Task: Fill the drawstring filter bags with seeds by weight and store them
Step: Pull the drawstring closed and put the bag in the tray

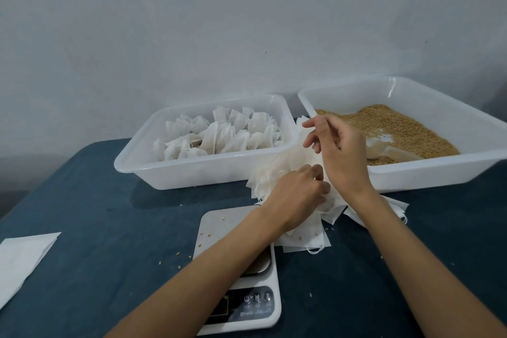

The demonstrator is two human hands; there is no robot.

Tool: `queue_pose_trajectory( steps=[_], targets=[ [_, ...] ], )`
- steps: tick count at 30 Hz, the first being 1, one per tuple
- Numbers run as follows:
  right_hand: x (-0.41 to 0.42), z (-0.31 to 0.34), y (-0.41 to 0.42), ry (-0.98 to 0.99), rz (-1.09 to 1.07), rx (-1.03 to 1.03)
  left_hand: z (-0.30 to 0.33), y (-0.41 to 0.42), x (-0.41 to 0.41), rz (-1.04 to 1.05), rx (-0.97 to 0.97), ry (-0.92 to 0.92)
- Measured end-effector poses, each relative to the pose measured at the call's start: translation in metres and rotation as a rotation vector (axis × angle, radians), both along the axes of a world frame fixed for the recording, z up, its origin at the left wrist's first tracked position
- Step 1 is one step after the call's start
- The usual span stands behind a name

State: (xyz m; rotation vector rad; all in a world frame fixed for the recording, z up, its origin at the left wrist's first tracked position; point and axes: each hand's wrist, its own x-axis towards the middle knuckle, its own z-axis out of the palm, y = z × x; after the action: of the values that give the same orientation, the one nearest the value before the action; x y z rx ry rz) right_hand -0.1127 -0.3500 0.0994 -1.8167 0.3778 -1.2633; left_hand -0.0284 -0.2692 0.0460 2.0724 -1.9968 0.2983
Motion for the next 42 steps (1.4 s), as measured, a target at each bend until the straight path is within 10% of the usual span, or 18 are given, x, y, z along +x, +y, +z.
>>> queue_pose_trajectory(
  steps=[25, 34, 42],
  targets=[
    [-0.003, 0.003, -0.010, -0.121, -0.049, 0.056, 0.001, -0.006, -0.004, -0.012, -0.006, -0.261],
    [-0.003, 0.003, -0.011, -0.138, -0.047, 0.063, 0.000, -0.001, 0.009, 0.035, -0.170, 0.497],
    [-0.004, 0.005, -0.011, -0.148, -0.054, 0.067, 0.006, 0.005, 0.014, 0.105, -0.197, 0.807]
  ],
)
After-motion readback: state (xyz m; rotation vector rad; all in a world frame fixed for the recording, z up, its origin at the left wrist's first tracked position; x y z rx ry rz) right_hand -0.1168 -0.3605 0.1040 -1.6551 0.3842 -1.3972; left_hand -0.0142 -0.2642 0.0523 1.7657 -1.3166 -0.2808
